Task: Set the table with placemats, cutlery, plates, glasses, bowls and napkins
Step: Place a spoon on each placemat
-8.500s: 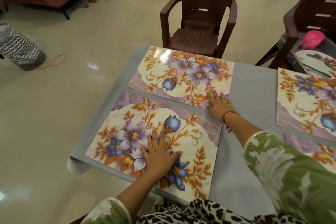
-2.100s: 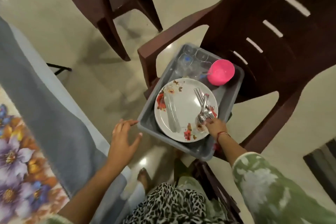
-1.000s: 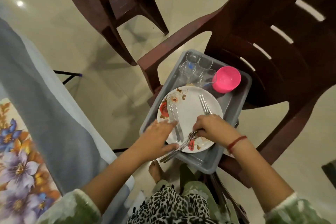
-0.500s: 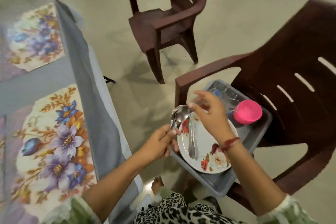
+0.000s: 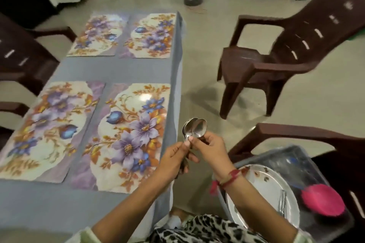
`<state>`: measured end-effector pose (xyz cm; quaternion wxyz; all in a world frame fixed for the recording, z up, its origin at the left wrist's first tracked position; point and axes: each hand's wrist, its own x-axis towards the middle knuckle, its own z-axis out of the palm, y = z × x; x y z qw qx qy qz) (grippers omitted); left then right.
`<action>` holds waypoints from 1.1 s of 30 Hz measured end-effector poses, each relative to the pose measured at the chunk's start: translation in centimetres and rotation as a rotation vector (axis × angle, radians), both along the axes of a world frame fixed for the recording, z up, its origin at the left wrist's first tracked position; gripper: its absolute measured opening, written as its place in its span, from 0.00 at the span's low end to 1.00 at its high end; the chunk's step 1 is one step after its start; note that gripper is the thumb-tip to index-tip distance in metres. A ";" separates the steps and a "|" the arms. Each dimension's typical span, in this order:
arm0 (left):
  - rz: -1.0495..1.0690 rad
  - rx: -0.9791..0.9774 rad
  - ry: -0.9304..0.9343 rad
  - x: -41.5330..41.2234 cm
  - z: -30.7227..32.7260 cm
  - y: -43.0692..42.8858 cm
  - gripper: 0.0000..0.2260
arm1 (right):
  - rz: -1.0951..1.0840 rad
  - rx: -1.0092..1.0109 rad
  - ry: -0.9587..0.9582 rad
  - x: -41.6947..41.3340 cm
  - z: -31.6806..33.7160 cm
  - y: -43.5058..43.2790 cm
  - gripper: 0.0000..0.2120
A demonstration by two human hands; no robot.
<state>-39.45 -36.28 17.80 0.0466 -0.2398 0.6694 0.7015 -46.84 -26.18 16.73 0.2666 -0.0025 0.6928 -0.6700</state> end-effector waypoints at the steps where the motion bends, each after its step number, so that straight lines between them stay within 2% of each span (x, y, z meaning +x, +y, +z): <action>1: 0.064 -0.016 0.019 0.3 0.0 -1.1 0.13 | 0.024 0.012 0.019 0.1 0.2 -1.6 0.08; 3: 0.153 -0.049 0.050 0.7 0.1 -2.9 0.12 | 0.054 0.020 0.019 0.3 0.5 -4.5 0.11; 6: 0.308 0.040 0.095 1.4 -0.3 -5.6 0.12 | 0.070 -0.027 0.009 0.8 0.9 -8.4 0.09; 10: 0.654 0.149 0.125 2.7 -1.1 -9.8 0.11 | 0.030 -0.036 0.112 -0.9 1.3 -12.3 0.14; 14: 0.802 0.183 0.123 4.8 -2.0 -13.7 0.07 | 0.200 -0.061 0.020 -3.5 1.9 -14.7 0.09; 16: 0.863 0.202 0.126 6.0 -2.7 -14.9 0.08 | 0.304 0.063 0.036 -4.4 1.0 -15.7 0.05; 18: 0.938 0.250 0.128 6.9 -3.1 -15.4 0.07 | 0.361 0.219 0.077 -5.4 -0.1 -16.7 0.07; 21: 1.046 0.279 0.111 8.1 -4.0 -16.1 0.07 | 0.433 0.346 0.082 -6.8 -1.9 -19.3 0.08; 28: 1.249 0.333 0.121 7.4 -4.7 -16.0 0.08 | 0.661 0.485 0.220 -11.9 -5.2 -29.0 0.06; 33: 1.474 0.364 0.129 3.7 -4.5 -15.9 0.08 | 0.830 0.526 0.407 -14.3 -7.2 -33.8 0.07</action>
